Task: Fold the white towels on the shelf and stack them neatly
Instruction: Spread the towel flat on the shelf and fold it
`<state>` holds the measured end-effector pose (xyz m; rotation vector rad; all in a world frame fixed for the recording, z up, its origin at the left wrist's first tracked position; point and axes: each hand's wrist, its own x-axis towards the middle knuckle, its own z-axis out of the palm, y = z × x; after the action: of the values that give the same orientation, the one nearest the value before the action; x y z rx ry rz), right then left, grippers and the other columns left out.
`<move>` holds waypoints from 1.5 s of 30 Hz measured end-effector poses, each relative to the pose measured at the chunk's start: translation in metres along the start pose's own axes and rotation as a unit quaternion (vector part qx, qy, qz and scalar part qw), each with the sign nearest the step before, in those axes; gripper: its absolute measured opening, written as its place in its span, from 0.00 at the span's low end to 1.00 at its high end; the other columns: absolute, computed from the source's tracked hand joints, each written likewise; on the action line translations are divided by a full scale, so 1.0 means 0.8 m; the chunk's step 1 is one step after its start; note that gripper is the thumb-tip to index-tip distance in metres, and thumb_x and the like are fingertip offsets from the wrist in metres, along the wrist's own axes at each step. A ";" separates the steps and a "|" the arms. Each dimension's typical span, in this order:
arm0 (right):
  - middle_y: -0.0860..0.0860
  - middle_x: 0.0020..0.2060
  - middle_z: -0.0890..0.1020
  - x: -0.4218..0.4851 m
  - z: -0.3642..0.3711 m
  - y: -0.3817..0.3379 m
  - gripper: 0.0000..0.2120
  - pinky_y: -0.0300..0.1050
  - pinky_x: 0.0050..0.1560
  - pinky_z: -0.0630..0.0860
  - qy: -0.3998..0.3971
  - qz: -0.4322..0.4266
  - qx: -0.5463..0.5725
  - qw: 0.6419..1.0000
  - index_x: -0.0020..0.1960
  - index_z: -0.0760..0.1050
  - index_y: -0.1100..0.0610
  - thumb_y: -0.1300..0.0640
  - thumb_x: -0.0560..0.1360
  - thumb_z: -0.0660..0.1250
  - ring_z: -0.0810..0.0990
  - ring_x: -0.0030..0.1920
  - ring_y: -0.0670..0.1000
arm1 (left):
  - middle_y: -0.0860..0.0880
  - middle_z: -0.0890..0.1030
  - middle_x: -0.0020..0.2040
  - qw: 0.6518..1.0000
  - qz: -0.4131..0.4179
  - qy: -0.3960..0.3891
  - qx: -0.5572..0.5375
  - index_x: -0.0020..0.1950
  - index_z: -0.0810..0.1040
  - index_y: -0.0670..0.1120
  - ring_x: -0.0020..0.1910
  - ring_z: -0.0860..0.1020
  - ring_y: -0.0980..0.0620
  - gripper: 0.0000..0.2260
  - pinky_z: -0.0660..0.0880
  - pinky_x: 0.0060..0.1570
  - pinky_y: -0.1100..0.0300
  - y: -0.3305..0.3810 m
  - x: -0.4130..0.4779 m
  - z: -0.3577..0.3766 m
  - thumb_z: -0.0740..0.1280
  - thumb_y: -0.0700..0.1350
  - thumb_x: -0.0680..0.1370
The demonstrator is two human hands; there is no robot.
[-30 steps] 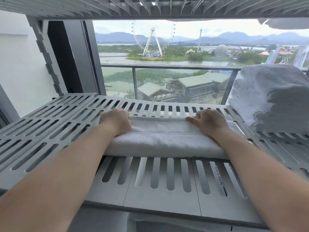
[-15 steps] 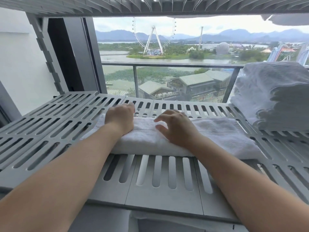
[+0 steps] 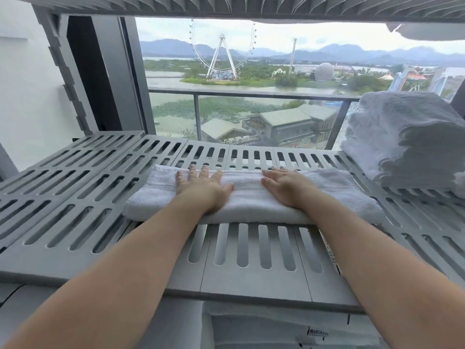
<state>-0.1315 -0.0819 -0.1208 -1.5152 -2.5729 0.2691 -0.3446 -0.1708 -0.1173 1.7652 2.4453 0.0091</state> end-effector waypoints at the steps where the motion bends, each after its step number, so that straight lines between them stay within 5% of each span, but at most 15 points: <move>1: 0.50 0.77 0.66 -0.011 -0.003 0.013 0.25 0.53 0.77 0.58 0.024 0.031 0.014 0.999 0.77 0.65 0.46 0.39 0.83 0.52 0.62 0.77 0.52 | 0.49 0.42 0.83 1.000 -0.004 -0.006 0.007 0.82 0.45 0.59 0.81 0.38 0.42 0.32 0.34 0.74 0.33 0.002 0.000 -0.002 0.41 0.69 0.80; 5: 0.55 0.55 0.85 -0.047 -0.007 0.032 0.14 0.51 0.57 0.77 0.201 0.087 0.046 0.975 0.59 0.82 0.52 0.51 0.79 0.61 0.80 0.57 0.58 | 0.42 0.48 0.83 0.999 -0.019 -0.024 0.042 0.82 0.51 0.55 0.81 0.44 0.36 0.27 0.39 0.74 0.31 0.024 0.000 -0.017 0.48 0.58 0.84; 9: 0.58 0.46 0.85 -0.082 -0.017 0.054 0.10 0.49 0.47 0.76 0.374 0.140 -0.024 0.917 0.52 0.83 0.55 0.58 0.75 0.65 0.80 0.51 0.61 | 0.42 0.70 0.74 0.988 0.109 0.090 0.058 0.75 0.67 0.50 0.74 0.65 0.39 0.22 0.54 0.74 0.34 0.068 -0.006 -0.022 0.56 0.42 0.81; 12: 0.60 0.56 0.82 -0.103 -0.025 0.092 0.20 0.53 0.55 0.74 0.296 0.268 -0.046 0.915 0.62 0.79 0.56 0.46 0.75 0.68 0.76 0.59 0.63 | 0.44 0.73 0.72 0.979 0.177 0.104 0.010 0.73 0.71 0.50 0.71 0.70 0.41 0.20 0.59 0.73 0.36 0.115 -0.019 -0.017 0.56 0.51 0.82; 15: 0.62 0.60 0.80 -0.116 -0.024 0.117 0.33 0.55 0.59 0.73 0.232 0.330 -0.020 0.915 0.65 0.75 0.60 0.34 0.73 0.66 0.76 0.61 0.63 | 0.42 0.68 0.76 0.981 0.185 0.051 0.006 0.75 0.68 0.53 0.75 0.65 0.41 0.27 0.53 0.75 0.34 0.150 -0.026 -0.003 0.50 0.63 0.81; 19: 0.60 0.51 0.84 -0.116 -0.026 0.117 0.28 0.50 0.50 0.74 0.261 0.263 -0.014 0.929 0.57 0.79 0.61 0.36 0.73 0.68 0.81 0.53 0.62 | 0.46 0.49 0.83 0.983 0.183 0.030 -0.010 0.81 0.50 0.59 0.82 0.47 0.43 0.32 0.41 0.76 0.35 0.145 -0.024 0.020 0.43 0.69 0.79; 29: 0.53 0.61 0.82 -0.110 -0.040 0.128 0.24 0.46 0.61 0.74 0.201 0.190 0.163 0.947 0.67 0.76 0.54 0.52 0.72 0.73 0.79 0.62 0.57 | 0.49 0.47 0.83 0.985 0.166 0.054 0.017 0.81 0.46 0.60 0.82 0.46 0.47 0.32 0.42 0.78 0.39 0.147 -0.021 0.027 0.41 0.69 0.79; 31: 0.54 0.59 0.82 -0.104 -0.046 0.128 0.24 0.47 0.62 0.75 0.210 0.178 0.247 0.929 0.66 0.76 0.56 0.55 0.71 0.72 0.80 0.60 0.55 | 0.49 0.48 0.83 0.984 0.167 0.058 0.015 0.81 0.47 0.61 0.82 0.47 0.48 0.32 0.42 0.78 0.40 0.147 -0.022 0.028 0.41 0.69 0.79; 34: 0.55 0.57 0.82 -0.099 -0.060 0.130 0.25 0.52 0.58 0.80 0.203 0.204 0.439 0.851 0.64 0.76 0.58 0.56 0.67 0.73 0.82 0.55 0.54 | 0.49 0.48 0.83 0.985 0.162 0.063 0.017 0.81 0.47 0.61 0.82 0.47 0.48 0.31 0.42 0.78 0.40 0.148 -0.022 0.029 0.41 0.69 0.79; 39: 0.55 0.39 0.84 -0.094 -0.068 0.130 0.10 0.41 0.28 0.78 0.078 0.247 0.577 0.774 0.46 0.80 0.60 0.55 0.72 0.76 0.83 0.31 0.51 | 0.50 0.53 0.83 0.984 0.158 0.075 0.018 0.81 0.52 0.60 0.81 0.52 0.49 0.30 0.48 0.78 0.42 0.150 -0.027 0.029 0.42 0.66 0.79; 43: 0.63 0.51 0.85 -0.085 -0.068 0.116 0.13 0.60 0.56 0.81 0.060 0.204 0.598 0.772 0.55 0.81 0.65 0.57 0.75 0.73 0.85 0.51 0.62 | 0.56 0.79 0.67 0.961 0.165 0.215 -0.048 0.66 0.77 0.58 0.65 0.76 0.50 0.18 0.73 0.58 0.51 0.146 -0.044 0.025 0.55 0.56 0.81; 45: 0.67 0.53 0.83 -0.081 -0.072 0.105 0.13 0.63 0.56 0.79 0.093 0.177 0.619 0.759 0.56 0.80 0.67 0.60 0.76 0.71 0.84 0.53 0.65 | 0.57 0.80 0.63 0.962 0.140 0.232 -0.037 0.61 0.79 0.59 0.61 0.78 0.51 0.15 0.75 0.54 0.52 0.132 -0.046 0.016 0.56 0.56 0.80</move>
<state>-0.0164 -0.0941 -0.0860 -1.2430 -1.2439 1.4073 -0.2324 -0.1729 -0.1183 2.2673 2.3992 0.5969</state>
